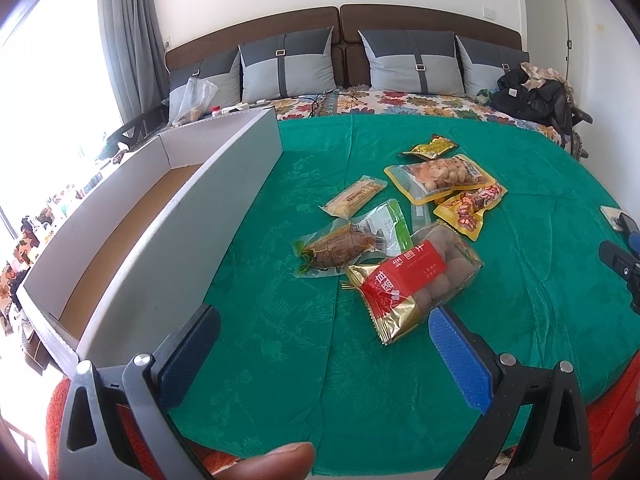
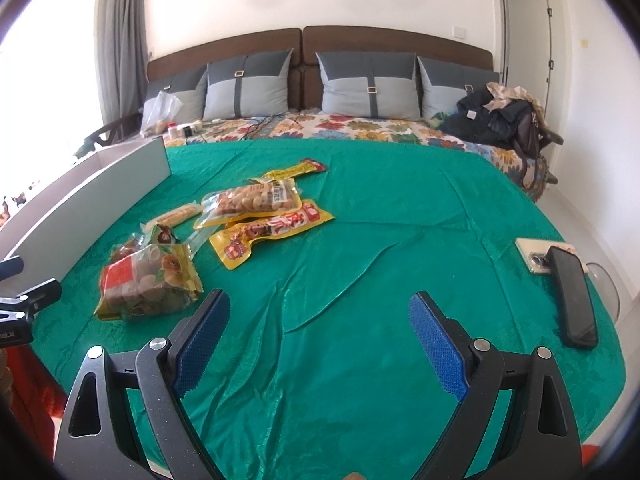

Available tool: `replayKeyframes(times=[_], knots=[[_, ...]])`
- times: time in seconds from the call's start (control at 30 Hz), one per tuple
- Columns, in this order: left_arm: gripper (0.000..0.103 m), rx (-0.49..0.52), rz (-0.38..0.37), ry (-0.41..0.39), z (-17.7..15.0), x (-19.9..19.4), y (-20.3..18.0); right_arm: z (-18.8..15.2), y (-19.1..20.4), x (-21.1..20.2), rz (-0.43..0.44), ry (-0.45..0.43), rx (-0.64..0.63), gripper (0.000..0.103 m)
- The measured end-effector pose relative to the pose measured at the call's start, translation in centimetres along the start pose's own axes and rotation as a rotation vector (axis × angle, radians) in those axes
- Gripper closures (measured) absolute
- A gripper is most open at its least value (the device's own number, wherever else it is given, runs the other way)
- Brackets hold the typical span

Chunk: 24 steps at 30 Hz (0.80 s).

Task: Organize snacks

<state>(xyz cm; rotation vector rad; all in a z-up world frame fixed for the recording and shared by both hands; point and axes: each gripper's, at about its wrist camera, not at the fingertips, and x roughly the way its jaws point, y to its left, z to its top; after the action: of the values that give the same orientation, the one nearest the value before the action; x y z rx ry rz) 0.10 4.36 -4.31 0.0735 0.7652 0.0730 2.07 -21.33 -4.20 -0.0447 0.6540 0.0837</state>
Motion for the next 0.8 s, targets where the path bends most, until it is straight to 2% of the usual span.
replayKeyframes(times=[0.53,0.8], knots=[[0.0,0.005,0.002,0.014,-0.1,0.3,-0.1,-0.1,0.2,0.3,0.001,0.012,-0.005,0.01],[0.0,0.012,0.002,0.02,-0.3,0.4,-0.1,-0.3,-0.8,0.5,0.001,0.024,0.043,0.01]])
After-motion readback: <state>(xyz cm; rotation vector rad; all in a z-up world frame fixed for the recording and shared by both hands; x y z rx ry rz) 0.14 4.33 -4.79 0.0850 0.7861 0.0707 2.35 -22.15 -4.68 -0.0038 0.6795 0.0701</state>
